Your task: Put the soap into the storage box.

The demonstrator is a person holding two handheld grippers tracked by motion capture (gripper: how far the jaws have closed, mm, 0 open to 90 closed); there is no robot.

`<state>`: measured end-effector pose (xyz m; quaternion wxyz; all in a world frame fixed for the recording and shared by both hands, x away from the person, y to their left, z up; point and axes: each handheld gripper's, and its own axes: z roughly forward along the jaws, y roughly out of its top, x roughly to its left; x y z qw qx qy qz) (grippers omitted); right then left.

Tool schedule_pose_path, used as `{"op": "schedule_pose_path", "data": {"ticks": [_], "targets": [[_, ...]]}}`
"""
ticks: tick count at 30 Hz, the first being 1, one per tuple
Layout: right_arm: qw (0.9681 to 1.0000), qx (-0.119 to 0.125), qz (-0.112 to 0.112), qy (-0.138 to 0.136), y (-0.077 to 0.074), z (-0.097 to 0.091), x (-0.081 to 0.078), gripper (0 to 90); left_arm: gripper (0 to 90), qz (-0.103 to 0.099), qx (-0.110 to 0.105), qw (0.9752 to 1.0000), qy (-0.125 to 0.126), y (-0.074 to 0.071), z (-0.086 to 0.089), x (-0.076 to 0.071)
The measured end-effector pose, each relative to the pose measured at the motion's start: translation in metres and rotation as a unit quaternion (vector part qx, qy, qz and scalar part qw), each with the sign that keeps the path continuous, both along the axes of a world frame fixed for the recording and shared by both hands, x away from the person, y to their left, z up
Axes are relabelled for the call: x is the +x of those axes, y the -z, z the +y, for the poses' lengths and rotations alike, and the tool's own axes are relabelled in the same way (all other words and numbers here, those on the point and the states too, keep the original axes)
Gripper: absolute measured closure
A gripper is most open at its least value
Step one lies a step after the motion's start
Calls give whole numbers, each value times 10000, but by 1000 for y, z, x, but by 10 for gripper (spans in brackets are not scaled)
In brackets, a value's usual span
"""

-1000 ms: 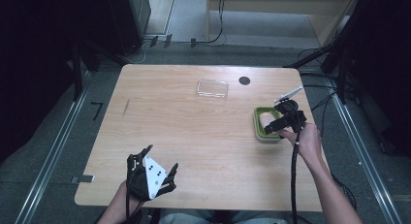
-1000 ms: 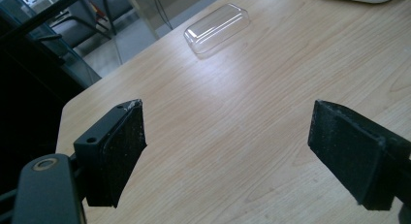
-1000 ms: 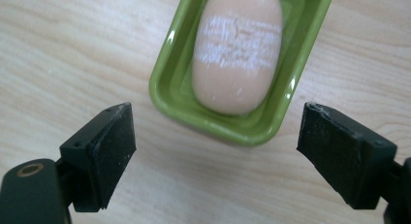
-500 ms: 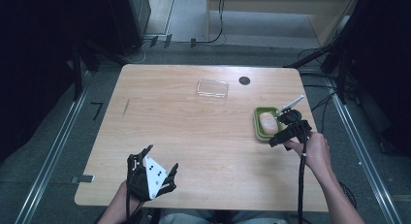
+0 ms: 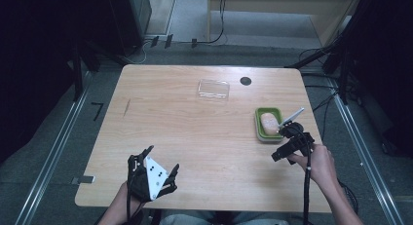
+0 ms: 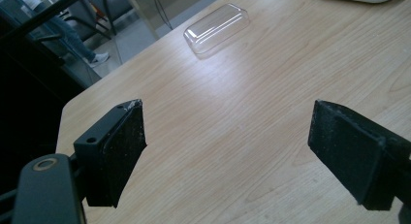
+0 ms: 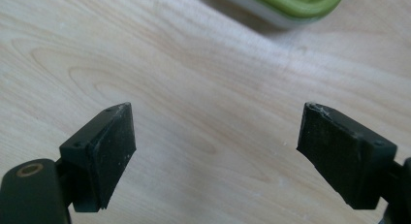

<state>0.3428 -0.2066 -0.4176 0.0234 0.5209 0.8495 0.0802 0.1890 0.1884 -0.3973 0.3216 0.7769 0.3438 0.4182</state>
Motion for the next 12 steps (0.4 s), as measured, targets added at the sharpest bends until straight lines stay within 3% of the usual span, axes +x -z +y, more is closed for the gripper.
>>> {"op": "schedule_pose_path", "data": {"ticks": [12], "targets": [[9998,-60,163,14,12,-3,-3,141,140,-46,-35,10000,-40,0,1,-1]]}}
